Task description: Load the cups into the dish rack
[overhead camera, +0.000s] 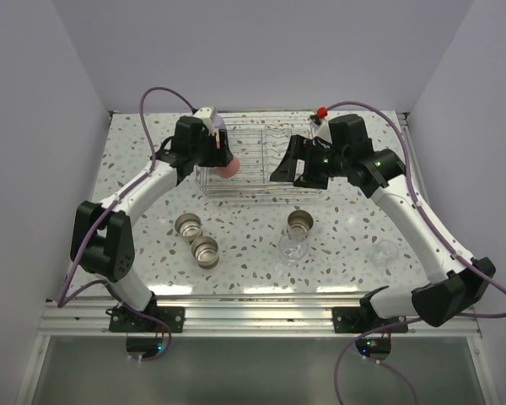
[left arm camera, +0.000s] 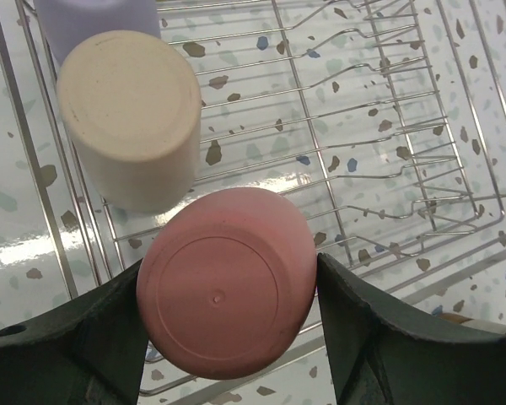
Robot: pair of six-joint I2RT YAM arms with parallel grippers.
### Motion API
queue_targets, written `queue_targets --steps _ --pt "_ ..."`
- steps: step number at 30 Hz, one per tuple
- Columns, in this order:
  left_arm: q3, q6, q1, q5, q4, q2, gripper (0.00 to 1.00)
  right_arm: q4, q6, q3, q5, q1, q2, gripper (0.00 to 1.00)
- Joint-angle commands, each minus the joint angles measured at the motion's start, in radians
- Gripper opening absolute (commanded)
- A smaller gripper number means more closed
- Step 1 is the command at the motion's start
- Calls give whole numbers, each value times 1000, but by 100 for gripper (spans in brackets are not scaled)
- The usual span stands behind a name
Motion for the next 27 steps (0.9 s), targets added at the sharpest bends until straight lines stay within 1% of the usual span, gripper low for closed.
queue_targets --steps 1,2,3,9,15,21,26,27 --pt "50 61 -25 -93 16 19 0 -35 -32 20 28 2 -38 87" --pt "47 65 -30 -93 17 22 0 -37 -33 18 31 2 -40 87" --pt "43 70 -42 -143 17 27 0 -38 -33 17 33 2 -40 87" --pt "20 119 -73 -241 19 59 0 -37 -30 21 31 2 -34 87" --pt "-33 127 -74 -295 60 73 0 -42 -30 21 40 2 -28 87" --pt "-49 125 -74 -317 81 111 0 -49 -26 18 56 2 -32 87" --pt "-30 127 -74 -317 77 143 0 -57 -24 24 65 2 -24 87" --pt "-29 127 -74 -323 72 147 1 -58 -24 26 68 2 -24 87"
